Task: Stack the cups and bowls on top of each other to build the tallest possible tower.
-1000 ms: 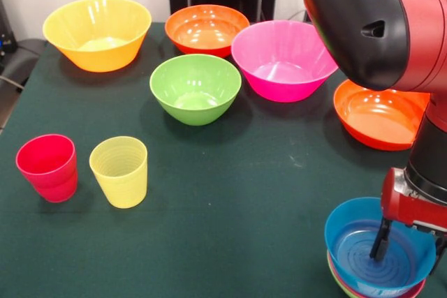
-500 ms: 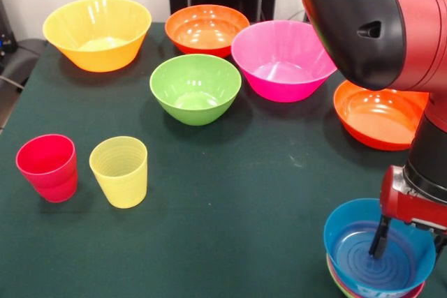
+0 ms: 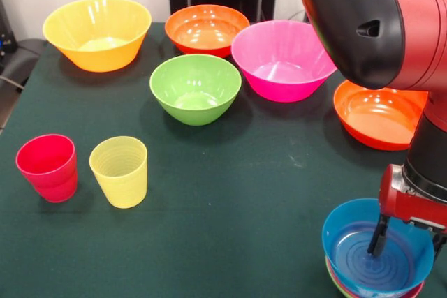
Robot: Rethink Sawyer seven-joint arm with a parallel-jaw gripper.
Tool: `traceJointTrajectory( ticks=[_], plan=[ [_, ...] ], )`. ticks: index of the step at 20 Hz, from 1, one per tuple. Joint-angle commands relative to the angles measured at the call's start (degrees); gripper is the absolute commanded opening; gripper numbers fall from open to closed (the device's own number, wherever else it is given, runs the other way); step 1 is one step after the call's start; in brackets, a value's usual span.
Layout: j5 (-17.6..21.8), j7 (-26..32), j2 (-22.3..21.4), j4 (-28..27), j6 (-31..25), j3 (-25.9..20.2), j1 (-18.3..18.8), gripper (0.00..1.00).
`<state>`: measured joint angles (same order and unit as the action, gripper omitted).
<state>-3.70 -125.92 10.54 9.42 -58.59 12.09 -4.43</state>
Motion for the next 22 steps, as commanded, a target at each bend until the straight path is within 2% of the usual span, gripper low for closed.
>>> traceJointTrajectory(
  ticks=[1, 8, 9, 22],
  plan=[
    [1.0, 0.9, 4.8, 11.9, -7.8, -2.3, -0.5, 1.00],
    [0.5, 1.3, 5.4, 11.1, -6.4, -1.9, -0.4, 1.00],
    [0.2, 1.4, 5.4, 11.3, -5.9, -1.7, -0.4, 0.00],
    [-0.3, 1.8, 5.8, 10.6, -4.9, -0.8, -0.6, 0.00]
  ],
)
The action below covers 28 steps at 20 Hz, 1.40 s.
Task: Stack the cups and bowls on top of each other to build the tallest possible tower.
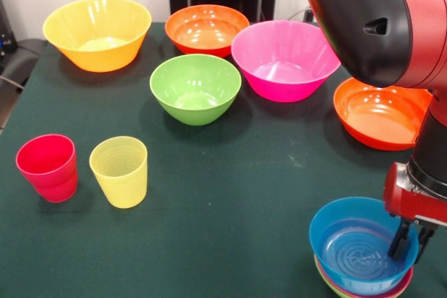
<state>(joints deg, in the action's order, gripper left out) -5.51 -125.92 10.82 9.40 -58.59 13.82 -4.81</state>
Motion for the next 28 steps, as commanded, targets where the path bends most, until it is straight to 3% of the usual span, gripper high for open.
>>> traceJointTrajectory(
  ticks=[1, 5, 15, 28],
  plan=[
    [1.5, 1.9, 5.5, 10.6, -5.0, -2.6, -0.2, 0.00],
    [1.1, 2.0, 5.6, 10.5, -6.9, -2.3, 0.0, 0.00],
    [1.8, 4.5, 4.1, 15.2, -4.4, -2.9, 0.5, 0.00],
    [2.4, 6.9, 3.4, 16.5, -8.2, -2.0, 0.8, 0.00]
  ],
)
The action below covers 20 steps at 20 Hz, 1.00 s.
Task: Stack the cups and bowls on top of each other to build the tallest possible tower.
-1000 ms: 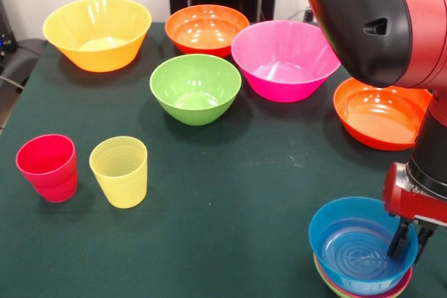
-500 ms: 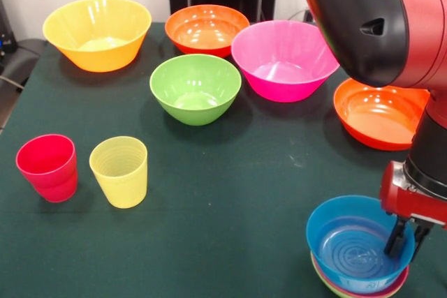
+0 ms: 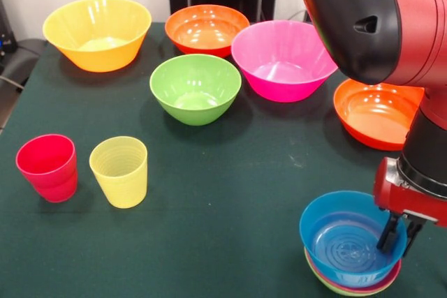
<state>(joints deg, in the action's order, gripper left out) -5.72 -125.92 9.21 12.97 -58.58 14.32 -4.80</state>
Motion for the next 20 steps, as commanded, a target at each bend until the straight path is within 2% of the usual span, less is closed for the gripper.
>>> traceJointTrajectory(
  ticks=[1, 11, 20],
  plan=[
    [2.6, 7.1, 4.9, 13.1, -8.5, -2.4, 0.8, 0.00],
    [3.3, 7.9, 4.1, 14.1, -10.6, -0.6, 0.8, 0.00],
    [4.3, 9.9, 1.7, 18.3, -9.9, 0.4, 0.9, 0.00]
  ],
)
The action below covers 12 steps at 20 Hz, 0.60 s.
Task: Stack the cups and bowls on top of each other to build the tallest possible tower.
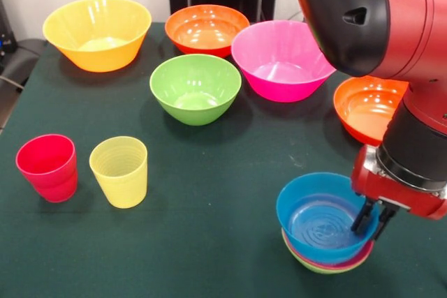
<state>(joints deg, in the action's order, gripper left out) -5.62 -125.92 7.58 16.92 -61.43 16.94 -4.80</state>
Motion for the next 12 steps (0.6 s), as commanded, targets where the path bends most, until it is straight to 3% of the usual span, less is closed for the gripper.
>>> traceJointTrajectory(
  ticks=[1, 12],
  plan=[
    [4.2, 10.0, 3.2, 14.7, -7.0, -2.2, 0.9, 0.00],
    [5.4, 10.4, 1.2, 18.5, -6.0, -1.2, 0.8, 0.00]
  ],
)
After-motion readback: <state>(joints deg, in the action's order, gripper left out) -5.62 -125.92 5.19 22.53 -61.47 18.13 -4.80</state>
